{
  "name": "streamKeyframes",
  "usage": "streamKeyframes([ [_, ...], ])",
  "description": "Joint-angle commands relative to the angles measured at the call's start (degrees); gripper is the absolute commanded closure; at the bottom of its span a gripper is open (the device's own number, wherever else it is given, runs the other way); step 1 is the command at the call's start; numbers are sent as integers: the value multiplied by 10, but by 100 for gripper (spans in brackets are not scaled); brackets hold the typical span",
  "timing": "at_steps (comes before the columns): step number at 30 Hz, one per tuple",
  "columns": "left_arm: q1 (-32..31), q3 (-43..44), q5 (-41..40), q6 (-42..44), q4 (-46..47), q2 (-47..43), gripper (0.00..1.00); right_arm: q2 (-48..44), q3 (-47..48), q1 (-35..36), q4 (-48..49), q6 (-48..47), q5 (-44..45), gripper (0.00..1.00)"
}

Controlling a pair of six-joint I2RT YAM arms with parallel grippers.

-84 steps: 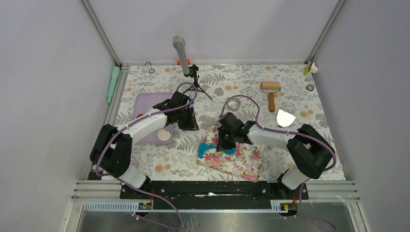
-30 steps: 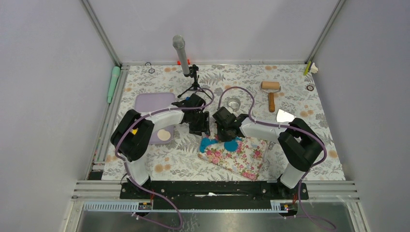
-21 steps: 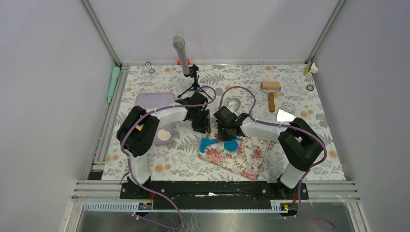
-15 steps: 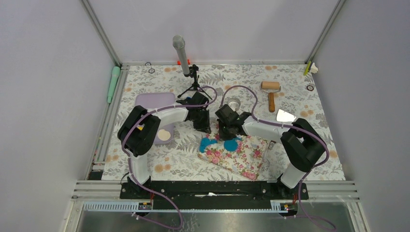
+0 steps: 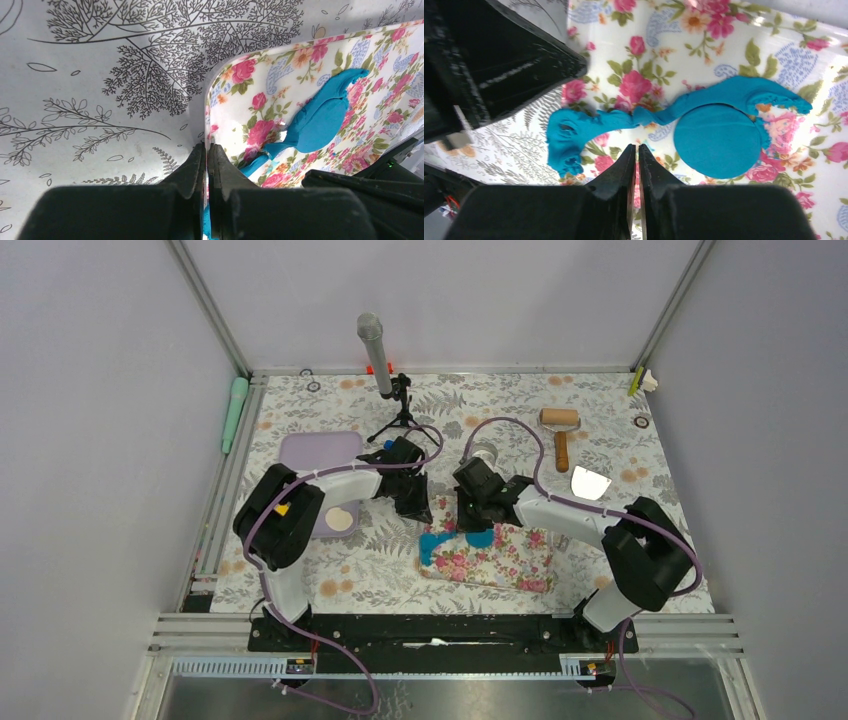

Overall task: Roll out the dumpling wrappers from the dough
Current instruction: Remove the dumpling mold from the work surface.

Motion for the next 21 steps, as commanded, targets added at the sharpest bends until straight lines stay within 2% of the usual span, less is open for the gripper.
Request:
streamKeyframes([
  [1,0,-15,-10,19,-33,-8,100,-6,-10,-3,-13,5,15,88],
  [14,0,-21,-7,23,-31,-10,100,53,-11,-2,27,8,-16,89],
  [21,0,-23,-11,26,-34,-17,100,78,17,-10,8,-4,40,90],
])
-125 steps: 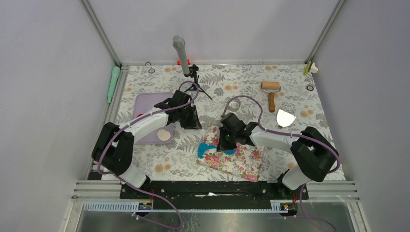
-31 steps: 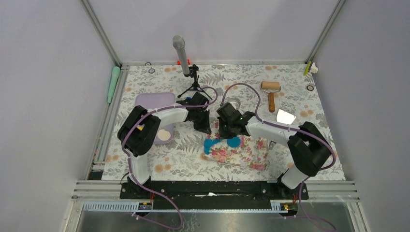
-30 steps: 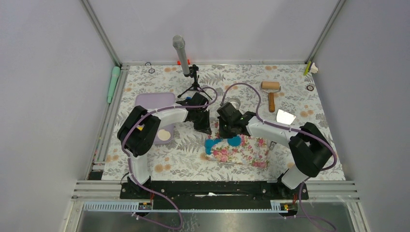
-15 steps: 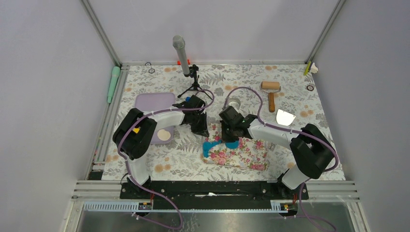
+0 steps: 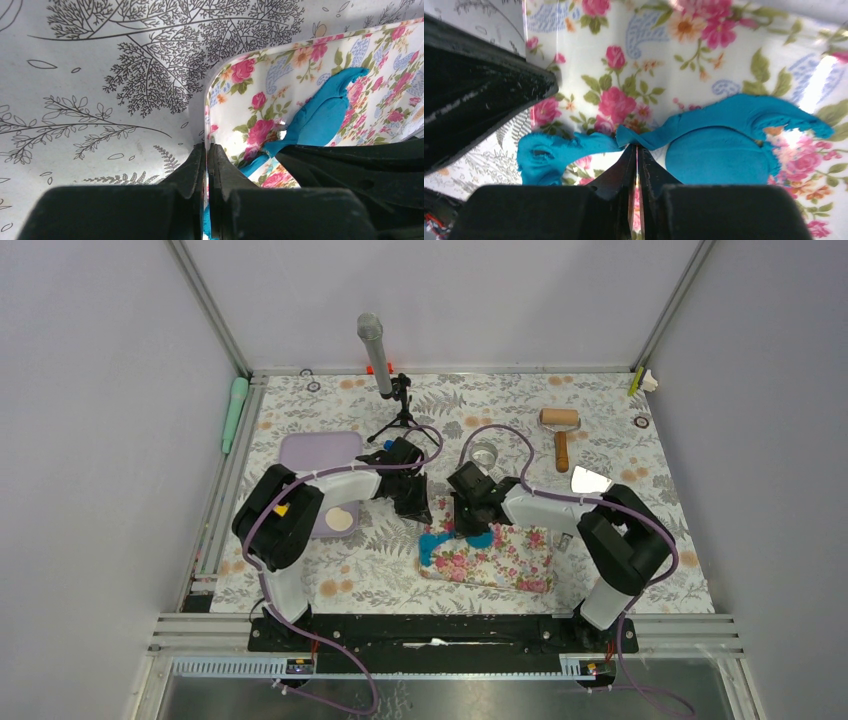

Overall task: Roll out the dumpling wrappers from the dough
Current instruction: Remove the dumpling mold from the work surface.

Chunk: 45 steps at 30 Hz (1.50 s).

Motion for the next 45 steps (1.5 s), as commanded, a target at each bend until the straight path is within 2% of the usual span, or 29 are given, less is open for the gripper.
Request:
streamKeyframes([
  [1,-1,-17,-16,24,-38,-14,100,16,27,-13,-18,-11,51,90],
  [28,-1,-17,19,24,-28,-4,100,26,65,-75,-51,1,107,90],
  [35,-2,-21,17,25,-27,-4,100,-15,36,-82,-51,10,105,89],
  [45,-8,-18,19,22,-25,-1,100,-86,20,-81,-34,42,101,81],
])
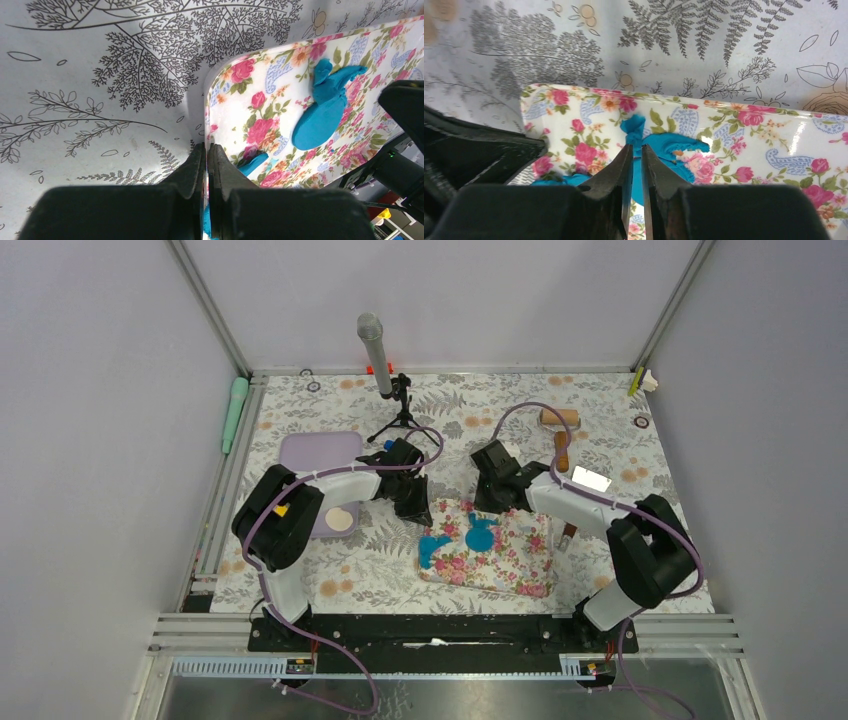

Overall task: Roll out the dumpling wrappers from the dough
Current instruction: Remove the dumpling mold from the work surface.

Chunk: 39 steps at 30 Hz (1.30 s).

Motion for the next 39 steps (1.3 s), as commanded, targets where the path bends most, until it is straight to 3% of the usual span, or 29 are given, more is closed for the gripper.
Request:
streamKeyframes([
  [1,-7,-12,1,15,-24,1,100,-37,-4,-3,18,18,-2,81],
  [10,-7,-13,4,13,-23,3,100,23,5,17,86,14,-117,80],
  [19,-7,-12,-3,15,-32,-1,100,93,39,16,-3,0,-29,82],
  [28,-7,-14,-7,14,-32,0,100,50,-2,11,-49,3,39,82],
  [39,-7,-11,-10,13,-37,2,100,6,-37,-22,-55,0,54,82],
])
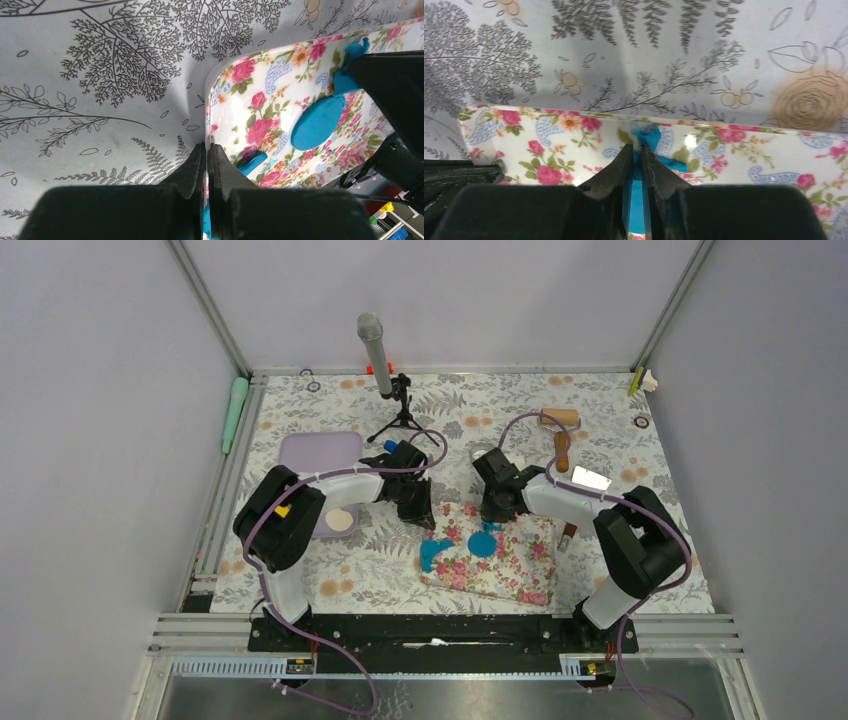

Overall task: Roll out the dumpling wrappers from the dough
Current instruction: Remove the dumpling mold from the work surface.

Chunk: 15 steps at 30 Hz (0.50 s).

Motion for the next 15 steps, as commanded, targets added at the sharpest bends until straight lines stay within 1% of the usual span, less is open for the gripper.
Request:
streamKeyframes([
  [1,3,-11,-13,12,-37,2,100,-24,-11,-14,-52,-9,38,82],
  [7,3,-11,-18,9,-37,3,100,-59,-1,-13,-57,-6,1,82],
  [11,3,-9,-17,10,-37,3,100,-83,-1,-13,-40,4,-13,81],
  [15,3,-9,-13,9,-37,4,100,-88,-3,-13,-19,5,-22,80],
])
